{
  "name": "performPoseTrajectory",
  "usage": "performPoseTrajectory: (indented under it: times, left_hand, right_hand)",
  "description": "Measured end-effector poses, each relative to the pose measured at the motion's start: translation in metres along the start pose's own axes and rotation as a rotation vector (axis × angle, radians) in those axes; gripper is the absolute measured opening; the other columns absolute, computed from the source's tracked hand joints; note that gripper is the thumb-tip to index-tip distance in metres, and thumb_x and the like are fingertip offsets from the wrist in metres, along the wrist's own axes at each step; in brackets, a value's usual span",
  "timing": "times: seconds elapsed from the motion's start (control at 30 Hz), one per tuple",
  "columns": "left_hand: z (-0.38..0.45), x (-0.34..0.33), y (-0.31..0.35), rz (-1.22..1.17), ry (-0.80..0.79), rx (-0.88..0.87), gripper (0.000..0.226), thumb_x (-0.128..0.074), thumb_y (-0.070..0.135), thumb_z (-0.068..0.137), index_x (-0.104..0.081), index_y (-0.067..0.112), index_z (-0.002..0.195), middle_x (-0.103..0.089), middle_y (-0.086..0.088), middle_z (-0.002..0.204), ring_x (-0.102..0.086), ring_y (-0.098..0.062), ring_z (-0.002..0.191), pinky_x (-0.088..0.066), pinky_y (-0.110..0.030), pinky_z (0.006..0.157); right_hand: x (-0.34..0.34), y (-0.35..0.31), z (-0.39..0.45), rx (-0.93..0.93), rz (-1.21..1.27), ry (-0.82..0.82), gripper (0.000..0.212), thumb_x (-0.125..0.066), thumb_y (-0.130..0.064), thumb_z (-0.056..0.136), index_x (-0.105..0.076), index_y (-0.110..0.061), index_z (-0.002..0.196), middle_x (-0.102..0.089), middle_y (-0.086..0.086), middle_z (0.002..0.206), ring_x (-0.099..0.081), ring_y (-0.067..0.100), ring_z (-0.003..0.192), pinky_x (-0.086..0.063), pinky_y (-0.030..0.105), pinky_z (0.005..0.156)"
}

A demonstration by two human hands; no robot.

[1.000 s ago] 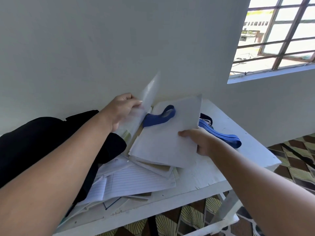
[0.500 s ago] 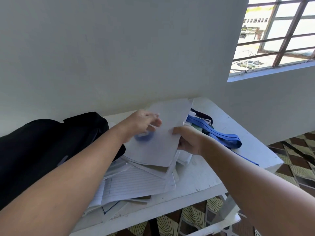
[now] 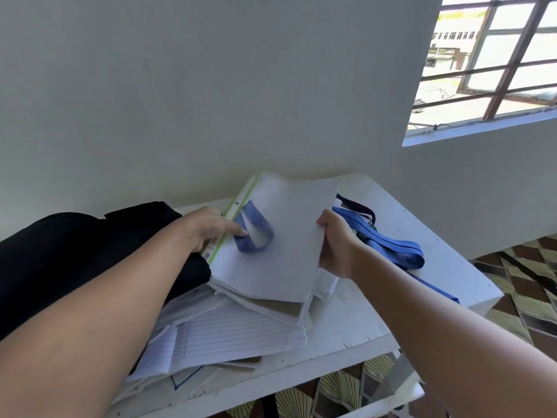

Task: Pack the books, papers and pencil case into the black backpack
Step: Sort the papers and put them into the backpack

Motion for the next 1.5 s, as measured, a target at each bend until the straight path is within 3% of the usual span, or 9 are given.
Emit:
performPoseTrajectory:
  times: [0.13,0.43,0.5,0.57,0.83,1.0,1.13,1.23,1.5]
  left_hand:
    - [-0.014,0.006,0.011,-0.154,-0.147,0.015,0.036,-0.082,0.01,0.083,-0.069,0.007,0.118,-0.074,-0.024,0.109,-0.071,-0.045,0.104,-0.055,-0.063,0.093]
    - [-0.019,0.028,0.006,-0.25,-0.107,-0.07,0.041,-0.076,0.0,0.082,-0.069,-0.002,0.122,-0.073,-0.027,0.112,-0.068,-0.049,0.108,-0.057,-0.059,0.091]
    - [-0.021,0.031,0.004,-0.256,-0.115,-0.106,0.042,-0.076,-0.001,0.081,-0.069,-0.001,0.123,-0.073,-0.026,0.112,-0.069,-0.047,0.107,-0.058,-0.056,0.089]
    - [-0.022,0.03,0.003,-0.262,-0.139,-0.132,0.045,-0.078,-0.002,0.078,-0.068,-0.001,0.123,-0.073,-0.026,0.112,-0.07,-0.045,0.105,-0.058,-0.055,0.09]
    - [-0.012,0.028,-0.01,-0.149,-0.078,-0.056,0.036,-0.079,-0.002,0.08,-0.071,0.002,0.115,-0.075,-0.024,0.103,-0.072,-0.046,0.097,-0.06,-0.054,0.083]
    - [0.007,0.022,-0.025,0.149,0.08,0.023,0.072,-0.096,0.023,0.045,-0.067,0.007,0.109,-0.074,-0.02,0.103,-0.073,-0.035,0.088,-0.062,-0.051,0.081]
    - [0.002,0.003,-0.001,0.757,0.326,0.019,0.108,-0.09,0.041,0.069,-0.026,0.009,0.15,-0.038,-0.023,0.146,-0.043,-0.041,0.131,-0.044,-0.043,0.101]
    - [-0.002,-0.026,0.045,0.885,0.551,-0.309,0.087,-0.077,0.043,0.082,-0.029,0.015,0.148,-0.041,-0.021,0.14,-0.038,-0.044,0.13,-0.039,-0.047,0.105]
    - [0.011,-0.148,0.103,0.677,0.25,-0.702,0.024,-0.061,0.044,0.097,-0.07,0.033,0.116,-0.062,-0.006,0.109,-0.054,-0.03,0.112,-0.05,-0.045,0.093]
  right_hand:
    - [0.0,-0.002,-0.001,0.014,0.052,0.053,0.023,-0.045,-0.024,0.097,-0.064,-0.012,0.095,-0.073,0.007,0.071,-0.066,0.028,0.077,-0.053,0.036,0.079]
    - [0.017,-0.01,0.022,0.084,0.214,0.193,0.048,-0.033,-0.042,0.096,-0.066,-0.01,0.106,-0.071,0.017,0.095,-0.064,0.031,0.075,-0.054,0.036,0.07]
    - [0.023,-0.012,0.03,0.109,0.009,0.296,0.039,-0.041,-0.021,0.099,-0.054,-0.017,0.136,-0.076,0.019,0.099,-0.074,0.035,0.076,-0.061,0.041,0.066]
    - [0.023,-0.014,0.034,0.117,-0.303,0.27,0.075,-0.048,0.005,0.095,-0.034,-0.035,0.157,-0.078,0.017,0.099,-0.077,0.033,0.075,-0.064,0.041,0.06]
    - [0.034,-0.027,0.038,0.255,-0.992,0.448,0.024,-0.047,-0.007,0.091,-0.069,-0.011,0.098,-0.07,0.014,0.085,-0.069,0.036,0.079,-0.058,0.038,0.061]
    - [0.049,-0.033,0.034,0.313,-0.272,0.595,0.031,-0.041,-0.016,0.088,-0.061,-0.014,0.113,-0.065,0.012,0.085,-0.06,0.026,0.066,-0.055,0.043,0.061]
    - [0.046,-0.038,0.02,0.435,-0.119,0.496,0.011,-0.045,-0.017,0.096,-0.056,-0.014,0.094,-0.056,0.008,0.079,-0.049,0.019,0.056,-0.039,0.031,0.056]
    - [0.038,-0.037,0.013,0.496,-0.007,0.334,0.009,-0.048,-0.007,0.098,-0.054,-0.01,0.091,-0.044,0.004,0.069,-0.038,0.012,0.048,-0.034,0.028,0.051]
    - [0.041,-0.046,-0.013,0.583,0.056,0.188,0.014,-0.055,0.0,0.098,-0.061,-0.012,0.095,-0.06,0.001,0.069,-0.052,0.011,0.06,-0.049,0.027,0.064]
Point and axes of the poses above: each hand's wrist, its own z-axis towards the middle knuckle, its own x-axis out of the back of the hand, y = z × x, the point moved 2 cm from there along z, towards the middle knuckle
